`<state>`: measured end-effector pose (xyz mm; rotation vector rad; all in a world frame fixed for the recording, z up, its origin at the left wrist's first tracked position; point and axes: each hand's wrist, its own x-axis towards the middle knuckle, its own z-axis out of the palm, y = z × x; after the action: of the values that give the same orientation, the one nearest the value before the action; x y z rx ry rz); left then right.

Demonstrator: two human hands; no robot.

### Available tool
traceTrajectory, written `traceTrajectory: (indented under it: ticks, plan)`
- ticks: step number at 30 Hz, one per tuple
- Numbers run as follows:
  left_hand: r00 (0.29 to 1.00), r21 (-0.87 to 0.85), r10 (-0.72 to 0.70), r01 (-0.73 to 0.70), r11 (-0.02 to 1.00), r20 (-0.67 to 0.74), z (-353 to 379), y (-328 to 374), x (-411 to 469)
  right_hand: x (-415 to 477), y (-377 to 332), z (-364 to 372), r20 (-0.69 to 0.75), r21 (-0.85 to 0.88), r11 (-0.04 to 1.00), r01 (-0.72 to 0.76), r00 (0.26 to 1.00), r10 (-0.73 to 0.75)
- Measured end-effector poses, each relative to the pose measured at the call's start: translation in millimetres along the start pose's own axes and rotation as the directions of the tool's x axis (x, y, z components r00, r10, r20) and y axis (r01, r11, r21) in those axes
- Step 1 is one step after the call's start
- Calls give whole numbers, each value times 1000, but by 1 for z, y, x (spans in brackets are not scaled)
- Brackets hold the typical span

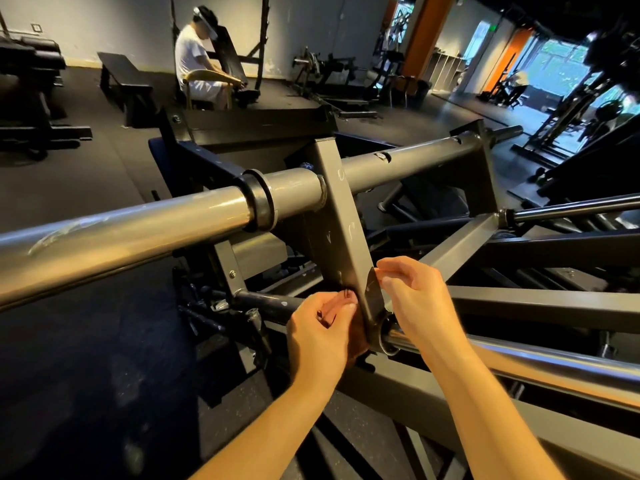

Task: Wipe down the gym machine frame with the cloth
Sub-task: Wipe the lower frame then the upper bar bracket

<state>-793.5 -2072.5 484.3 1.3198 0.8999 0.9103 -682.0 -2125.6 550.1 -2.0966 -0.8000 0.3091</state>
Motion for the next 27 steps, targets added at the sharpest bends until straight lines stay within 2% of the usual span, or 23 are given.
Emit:
traceTrajectory:
  ticks: [2, 3, 6, 8, 10, 12, 14, 16, 18, 20, 21, 23, 25, 27]
  plan:
    - [992, 43, 105, -102, 994, -65, 0, 5, 16, -1, 1, 0, 5, -7, 1000, 11, 1000, -11]
    - [986, 30, 113, -110, 993, -125, 1, 8, 27, -1, 1, 0, 6, -11, 1000, 13, 1000, -12]
    - [968, -58, 18, -33, 998, -251, 0, 8, 47, -1, 2, 0, 6, -28, 1000, 3, 1000, -3]
    - [977, -21, -30, 26, 999, -212, 1, -7, 35, 1, 2, 0, 2, -26, 1000, 4, 1000, -4]
    - [996, -22, -60, 58, 998, -73, 1, -14, 14, 2, 1, 0, -1, -24, 1000, -2, 1000, 2]
    - [1000, -2, 26, -26, 1000, -1, -1, -9, 8, 2, 1, 0, -8, -6, 1000, -9, 1000, 9]
    - [983, 13, 178, -178, 984, -47, -3, 0, 20, 2, 1, 1, -8, 11, 1000, -12, 1000, 12]
    - [962, 32, 236, -234, 972, -139, -3, 1, 38, 2, 2, 2, -2, 22, 1000, -22, 1000, 22]
    - [976, -18, 135, -140, 990, -171, -4, -14, 43, 2, 3, 2, 3, 54, 998, -43, 999, 43]
    - [995, -19, 3, -5, 1000, -102, -5, -30, 32, 2, 3, 3, 1, 106, 992, -63, 998, 63]
    - [998, -26, -15, 13, 1000, -60, -6, -34, 25, 2, 4, 3, 3, 133, 988, -75, 997, 75]
    - [997, -41, 66, -67, 997, -32, -6, -29, 19, 3, 4, 5, 6, 179, 979, -97, 995, 98]
    - [968, 48, 240, -237, 970, -74, -4, -11, 28, 3, 3, 6, 11, 233, 965, -121, 993, 122]
    - [943, 89, 297, -286, 954, -152, -4, 1, 45, 4, 2, 6, 17, 263, 955, -137, 990, 138]
